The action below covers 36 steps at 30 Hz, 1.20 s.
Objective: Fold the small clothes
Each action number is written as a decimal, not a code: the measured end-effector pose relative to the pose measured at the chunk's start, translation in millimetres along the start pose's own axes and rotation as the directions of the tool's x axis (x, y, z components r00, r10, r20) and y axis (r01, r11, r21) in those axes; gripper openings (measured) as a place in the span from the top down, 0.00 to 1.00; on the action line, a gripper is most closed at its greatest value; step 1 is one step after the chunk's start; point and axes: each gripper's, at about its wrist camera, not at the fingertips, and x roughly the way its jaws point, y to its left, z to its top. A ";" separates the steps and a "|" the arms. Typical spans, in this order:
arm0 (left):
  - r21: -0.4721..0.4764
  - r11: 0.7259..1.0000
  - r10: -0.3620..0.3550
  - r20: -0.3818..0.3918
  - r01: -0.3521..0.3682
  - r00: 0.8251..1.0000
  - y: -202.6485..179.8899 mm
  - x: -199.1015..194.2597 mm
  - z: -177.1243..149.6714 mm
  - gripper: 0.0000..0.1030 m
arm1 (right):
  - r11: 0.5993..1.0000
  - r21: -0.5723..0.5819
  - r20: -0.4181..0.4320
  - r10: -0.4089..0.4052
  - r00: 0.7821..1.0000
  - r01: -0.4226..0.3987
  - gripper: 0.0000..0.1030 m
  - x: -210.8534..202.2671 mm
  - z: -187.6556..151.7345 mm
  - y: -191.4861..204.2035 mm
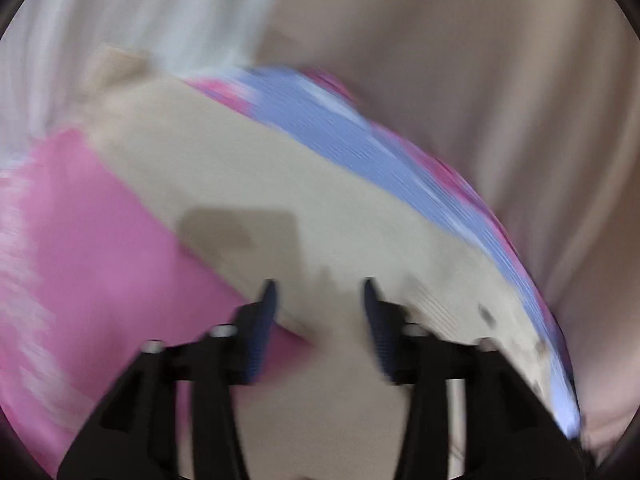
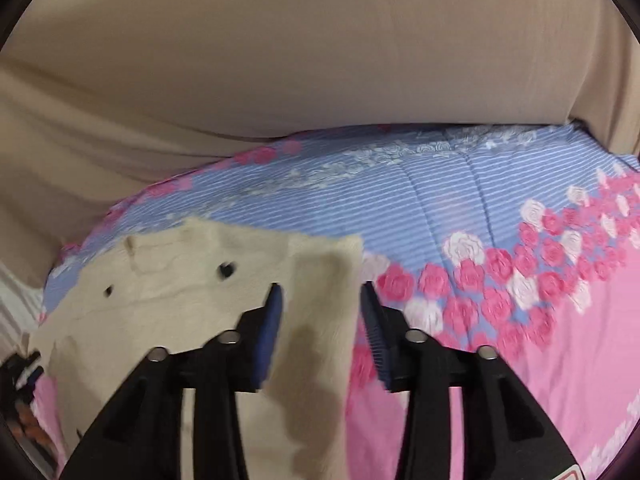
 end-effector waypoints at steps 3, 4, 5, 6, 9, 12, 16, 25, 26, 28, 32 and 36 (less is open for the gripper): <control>-0.128 0.983 0.138 0.032 -0.133 0.990 70.5 12.3 49.5 0.52 | 0.993 -0.114 -0.007 -0.023 1.000 0.022 0.55 -24.4 -46.8 27.7; -0.181 0.969 0.175 0.030 -0.167 0.984 92.5 17.9 63.7 0.52 | 0.990 -0.139 -0.024 -0.021 0.999 0.018 0.55 -29.4 -62.0 33.8; -0.246 0.947 0.220 0.027 -0.206 0.975 118.5 25.4 80.5 0.52 | 0.988 -0.155 -0.054 -0.012 0.998 0.003 0.55 -32.7 -79.3 42.6; -0.293 0.925 0.259 0.021 -0.242 0.966 139.2 33.1 93.4 0.52 | 0.988 -0.155 -0.076 -0.003 0.997 -0.009 0.55 -35.9 -92.2 43.8; -0.326 0.886 0.350 0.001 -0.331 0.937 175.2 55.4 117.2 0.55 | 0.985 -0.167 -0.148 0.010 0.989 -0.035 0.55 -40.8 -121.7 61.5; -0.308 0.900 0.310 -0.042 -0.307 0.950 183.9 72.2 128.9 0.91 | 0.982 -0.182 -0.184 0.012 0.983 -0.046 0.55 -40.7 -135.4 74.9; -0.154 0.963 0.240 0.125 -0.220 0.963 120.8 29.6 138.7 0.94 | 0.980 -0.190 -0.172 0.033 0.985 -0.066 0.55 -48.6 -135.7 88.0; 0.337 0.921 -0.286 0.236 0.198 0.929 -116.4 -120.2 60.8 0.94 | 0.987 -0.142 -0.069 0.068 0.995 -0.078 0.54 -77.6 -110.3 71.6; 0.380 0.894 -0.334 0.206 0.239 0.920 -140.7 -128.0 41.8 0.94 | 0.989 -0.125 -0.060 0.066 0.996 -0.073 0.53 -80.2 -107.7 63.9; 0.441 0.848 -0.390 0.142 0.295 0.910 -179.3 -132.2 6.1 0.94 | 0.993 -0.094 -0.050 0.061 0.997 -0.066 0.53 -84.0 -105.6 49.2; 0.514 0.769 -0.394 -0.088 0.381 0.915 -241.5 -102.7 -102.3 0.92 | 0.998 -0.040 -0.042 0.040 0.998 -0.042 0.53 -86.2 -106.3 15.5; 0.507 0.764 -0.279 -0.299 0.400 0.913 -243.8 -46.2 -193.3 0.67 | 0.999 -0.017 -0.060 0.026 0.998 -0.027 0.51 -77.0 -107.8 -4.8</control>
